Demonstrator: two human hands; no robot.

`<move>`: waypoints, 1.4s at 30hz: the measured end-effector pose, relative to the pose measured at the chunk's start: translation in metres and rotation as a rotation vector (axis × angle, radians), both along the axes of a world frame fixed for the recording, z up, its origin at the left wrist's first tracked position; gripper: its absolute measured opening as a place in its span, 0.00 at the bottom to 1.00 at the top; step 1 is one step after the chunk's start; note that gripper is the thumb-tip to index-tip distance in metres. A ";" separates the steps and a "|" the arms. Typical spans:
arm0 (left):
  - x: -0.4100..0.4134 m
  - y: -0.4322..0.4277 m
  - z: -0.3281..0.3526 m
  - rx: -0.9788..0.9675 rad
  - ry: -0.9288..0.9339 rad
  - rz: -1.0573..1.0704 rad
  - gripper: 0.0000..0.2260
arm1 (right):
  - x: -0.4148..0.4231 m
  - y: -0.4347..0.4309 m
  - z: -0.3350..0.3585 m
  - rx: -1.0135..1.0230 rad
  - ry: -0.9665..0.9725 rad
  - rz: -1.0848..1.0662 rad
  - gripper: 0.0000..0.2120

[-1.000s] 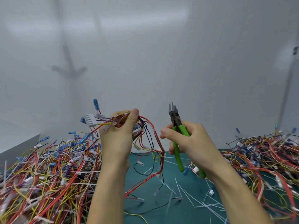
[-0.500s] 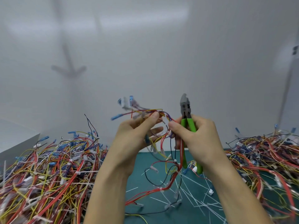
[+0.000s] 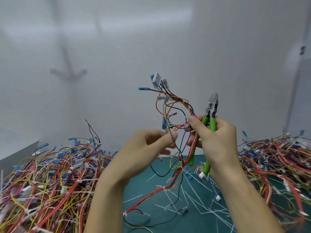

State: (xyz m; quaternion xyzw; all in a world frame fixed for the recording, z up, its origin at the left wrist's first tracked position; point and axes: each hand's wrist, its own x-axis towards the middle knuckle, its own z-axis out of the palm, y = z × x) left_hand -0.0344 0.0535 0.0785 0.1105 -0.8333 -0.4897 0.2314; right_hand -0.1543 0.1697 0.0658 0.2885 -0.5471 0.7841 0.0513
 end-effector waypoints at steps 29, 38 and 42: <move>-0.009 -0.010 -0.011 0.184 0.170 0.155 0.04 | -0.004 0.003 0.002 -0.006 -0.032 0.035 0.04; -0.005 -0.012 -0.009 0.222 0.102 0.212 0.10 | -0.004 0.003 0.001 0.023 0.004 0.059 0.03; -0.003 -0.012 -0.006 0.017 0.142 0.328 0.09 | -0.005 0.003 0.000 0.024 0.006 0.063 0.03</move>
